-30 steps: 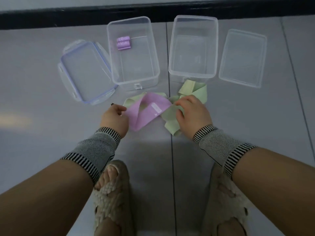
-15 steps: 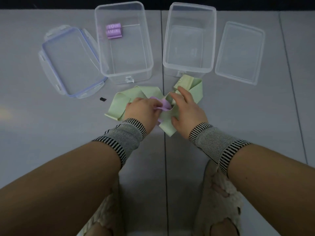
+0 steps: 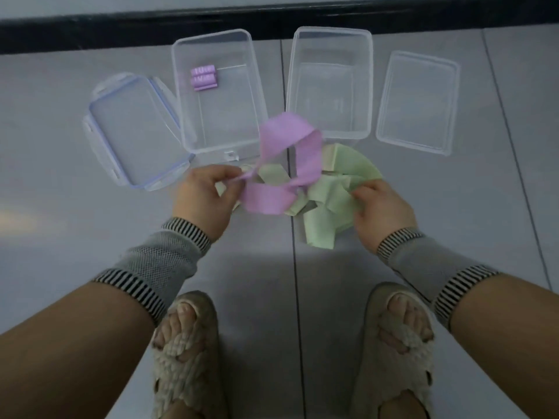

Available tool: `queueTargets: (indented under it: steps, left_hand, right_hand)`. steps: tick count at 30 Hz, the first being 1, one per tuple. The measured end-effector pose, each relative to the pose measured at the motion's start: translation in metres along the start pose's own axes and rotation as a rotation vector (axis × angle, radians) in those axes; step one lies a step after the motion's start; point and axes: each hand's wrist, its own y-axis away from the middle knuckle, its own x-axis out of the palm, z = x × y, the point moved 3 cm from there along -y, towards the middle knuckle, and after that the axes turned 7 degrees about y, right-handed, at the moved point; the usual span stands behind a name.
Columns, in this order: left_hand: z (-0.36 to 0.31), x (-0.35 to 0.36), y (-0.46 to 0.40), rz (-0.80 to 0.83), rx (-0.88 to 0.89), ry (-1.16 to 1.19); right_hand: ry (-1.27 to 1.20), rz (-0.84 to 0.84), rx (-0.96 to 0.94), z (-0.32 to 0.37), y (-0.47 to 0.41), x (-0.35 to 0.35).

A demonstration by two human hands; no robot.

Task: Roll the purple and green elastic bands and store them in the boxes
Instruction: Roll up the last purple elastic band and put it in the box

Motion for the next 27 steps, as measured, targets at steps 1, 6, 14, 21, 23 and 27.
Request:
queueTargets:
  steps: [1, 6, 14, 21, 23, 27]
  left_hand:
    - [0.009, 0.009, 0.006, 0.112, -0.005, -0.058]
    - [0.037, 0.02, 0.028, 0.339, -0.235, -0.224]
    - [0.055, 0.04, 0.019, 0.239, -0.441, -0.122]
    - [0.073, 0.029, 0.017, 0.114, -0.413, -0.293]
    - [0.074, 0.022, 0.018, 0.065, -0.392, -0.283]
    - [0.081, 0.014, 0.021, 0.067, -0.376, -0.233]
  right_hand:
    - [0.001, 0.002, -0.022, 0.005, 0.004, 0.005]
    - [-0.067, -0.202, -0.097, 0.032, 0.004, -0.002]
    - [-0.206, -0.134, -0.162, 0.072, -0.01, 0.008]
    - [-0.148, 0.016, -0.176, 0.094, -0.022, 0.033]
    - [0.059, 0.09, -0.227, 0.099, -0.026, 0.044]
    - [0.231, 0.142, -0.183, 0.101, -0.028, 0.05]
